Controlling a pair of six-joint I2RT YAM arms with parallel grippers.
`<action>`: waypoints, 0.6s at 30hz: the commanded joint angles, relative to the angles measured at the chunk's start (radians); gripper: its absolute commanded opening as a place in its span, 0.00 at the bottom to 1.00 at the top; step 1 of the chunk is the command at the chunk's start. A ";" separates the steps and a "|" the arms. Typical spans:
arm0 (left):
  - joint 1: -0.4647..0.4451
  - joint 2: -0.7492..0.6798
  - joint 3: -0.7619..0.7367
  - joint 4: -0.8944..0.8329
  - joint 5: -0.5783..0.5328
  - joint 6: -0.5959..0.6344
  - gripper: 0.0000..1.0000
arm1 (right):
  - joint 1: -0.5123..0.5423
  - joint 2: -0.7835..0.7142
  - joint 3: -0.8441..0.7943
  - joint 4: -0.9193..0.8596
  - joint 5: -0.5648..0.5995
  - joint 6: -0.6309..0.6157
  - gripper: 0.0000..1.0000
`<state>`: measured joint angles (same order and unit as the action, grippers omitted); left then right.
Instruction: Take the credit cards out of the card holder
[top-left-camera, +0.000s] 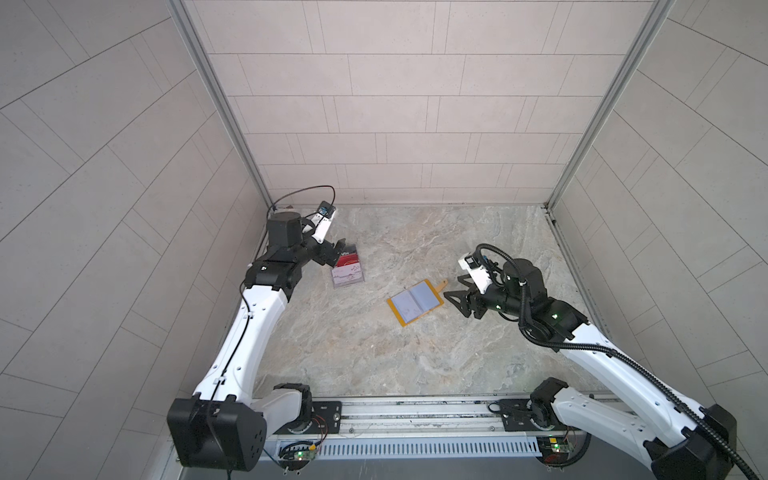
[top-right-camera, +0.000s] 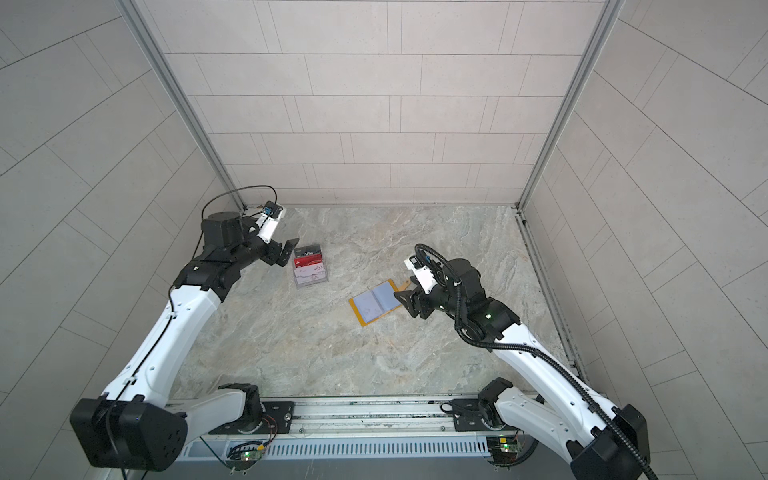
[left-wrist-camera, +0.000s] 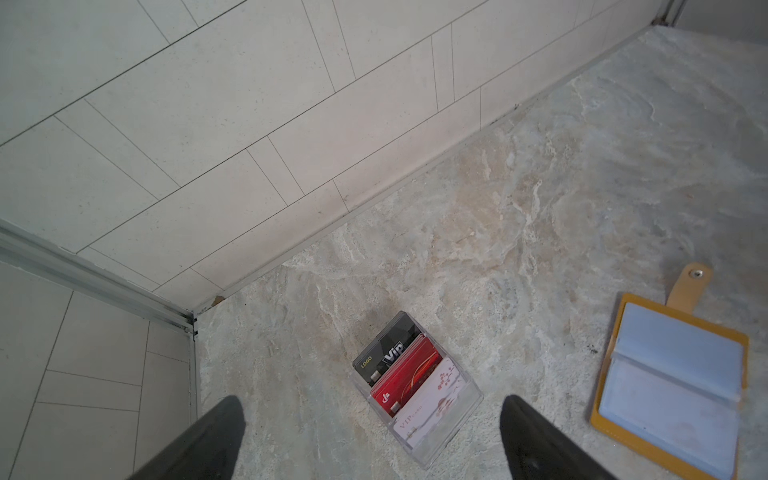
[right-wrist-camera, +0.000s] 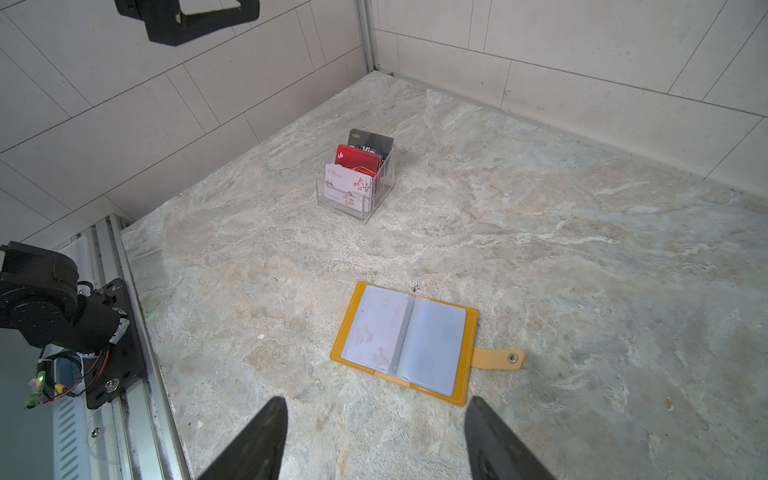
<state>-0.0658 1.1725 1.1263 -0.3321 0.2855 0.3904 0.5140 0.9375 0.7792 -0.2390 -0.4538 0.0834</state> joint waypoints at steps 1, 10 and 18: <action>0.003 0.003 0.054 -0.004 -0.002 -0.117 1.00 | -0.005 -0.007 -0.005 0.017 0.011 0.001 0.70; 0.002 -0.076 0.041 -0.015 -0.070 -0.329 1.00 | -0.006 0.000 -0.017 0.014 0.078 0.030 0.70; -0.160 -0.182 -0.195 0.010 -0.207 -0.563 0.99 | -0.005 0.104 0.024 -0.022 0.135 0.027 0.70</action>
<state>-0.1604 1.0065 0.9894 -0.3256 0.1555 -0.0551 0.5140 1.0134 0.7738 -0.2409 -0.3519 0.1131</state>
